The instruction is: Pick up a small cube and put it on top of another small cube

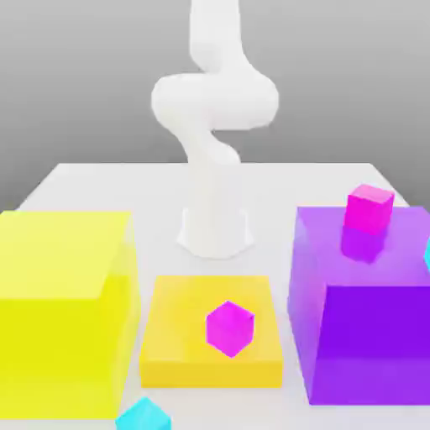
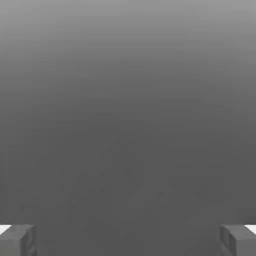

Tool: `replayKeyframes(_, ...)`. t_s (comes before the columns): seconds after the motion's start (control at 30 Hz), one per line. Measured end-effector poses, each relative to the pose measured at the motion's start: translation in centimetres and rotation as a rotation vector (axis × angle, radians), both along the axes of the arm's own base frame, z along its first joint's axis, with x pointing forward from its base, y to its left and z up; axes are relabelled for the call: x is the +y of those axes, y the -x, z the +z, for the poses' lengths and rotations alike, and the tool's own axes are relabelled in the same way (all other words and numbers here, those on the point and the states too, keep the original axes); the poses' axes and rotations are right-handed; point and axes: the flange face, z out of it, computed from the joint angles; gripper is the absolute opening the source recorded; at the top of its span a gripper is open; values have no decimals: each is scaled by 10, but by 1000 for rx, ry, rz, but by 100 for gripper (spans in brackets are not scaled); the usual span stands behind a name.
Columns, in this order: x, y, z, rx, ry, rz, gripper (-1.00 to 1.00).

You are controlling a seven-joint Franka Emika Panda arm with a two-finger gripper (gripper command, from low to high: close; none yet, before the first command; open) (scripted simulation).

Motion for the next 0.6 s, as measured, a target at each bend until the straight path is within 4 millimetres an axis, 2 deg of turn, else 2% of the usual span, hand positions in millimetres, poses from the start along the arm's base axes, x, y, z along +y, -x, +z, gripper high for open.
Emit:
replayKeyframes(0.13, -12, -50, -58, 104, 4, 123, 0)
replayKeyframes(0.3, -21, -98, -138, 218, 20, 258, 0)
replayKeyframes(0.43, -26, -126, -206, 302, 44, 356, 0)
replayKeyframes(0.6, -34, -145, -291, 402, 92, 468, 0)
